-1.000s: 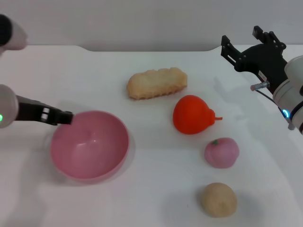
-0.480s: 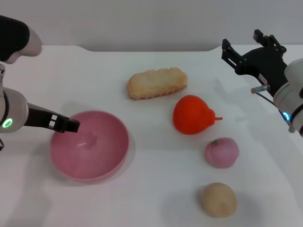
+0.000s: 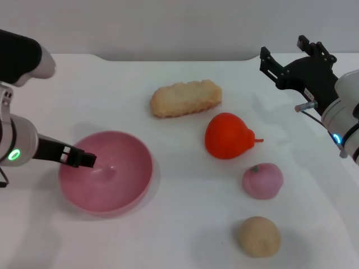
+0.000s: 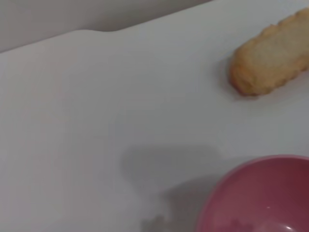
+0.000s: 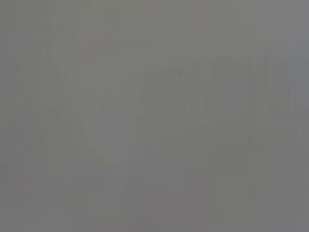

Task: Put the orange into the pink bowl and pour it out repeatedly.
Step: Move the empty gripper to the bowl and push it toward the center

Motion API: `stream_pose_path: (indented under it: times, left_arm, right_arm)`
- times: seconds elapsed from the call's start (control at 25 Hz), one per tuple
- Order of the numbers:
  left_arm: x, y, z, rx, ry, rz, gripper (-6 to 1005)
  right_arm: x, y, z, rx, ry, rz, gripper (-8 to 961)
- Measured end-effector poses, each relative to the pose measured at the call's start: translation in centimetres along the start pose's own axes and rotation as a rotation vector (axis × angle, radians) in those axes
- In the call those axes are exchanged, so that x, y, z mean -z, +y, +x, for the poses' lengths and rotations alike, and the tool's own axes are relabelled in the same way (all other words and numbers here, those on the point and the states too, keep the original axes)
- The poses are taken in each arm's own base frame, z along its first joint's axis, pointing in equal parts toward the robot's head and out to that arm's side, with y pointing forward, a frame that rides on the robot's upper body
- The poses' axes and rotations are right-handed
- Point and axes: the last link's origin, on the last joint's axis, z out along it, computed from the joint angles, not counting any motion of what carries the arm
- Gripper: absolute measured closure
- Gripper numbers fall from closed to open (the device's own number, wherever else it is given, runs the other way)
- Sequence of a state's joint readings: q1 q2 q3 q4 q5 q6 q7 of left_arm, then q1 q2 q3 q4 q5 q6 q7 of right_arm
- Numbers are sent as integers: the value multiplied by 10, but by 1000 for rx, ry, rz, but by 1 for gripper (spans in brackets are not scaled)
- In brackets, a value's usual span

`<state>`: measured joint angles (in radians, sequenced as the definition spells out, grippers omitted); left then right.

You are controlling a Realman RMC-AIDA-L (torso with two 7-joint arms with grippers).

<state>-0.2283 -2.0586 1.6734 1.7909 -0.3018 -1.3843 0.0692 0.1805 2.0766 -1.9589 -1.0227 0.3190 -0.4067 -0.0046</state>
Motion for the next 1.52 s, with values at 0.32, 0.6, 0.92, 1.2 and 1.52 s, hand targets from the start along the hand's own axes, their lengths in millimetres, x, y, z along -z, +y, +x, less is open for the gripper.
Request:
stream_pose_path:
  times: [0.32,0.6,0.92,1.2,1.52]
  left_arm:
    - [-11,3,-2,-12,-26,-4,334]
    - [-29,-2,-2,-12,-43,3,347]
    - [-39,-4,-7,-3,-89,4,362]
    - [-40,-7,-7,21,-89,-2,376]
    - [-40,-9,-3,27,-76,-19,436]
  right_arm:
    - [-1,1,-1,1,-4,-3,135]
    - [-1,1,-1,0,-5,-4,134]
    - [0,2,-1,-1,-4,-5,134]
    - [-2,5,-3,1,-9,-14,134]
    - [-2,6,-6,0,-18,-19,135]
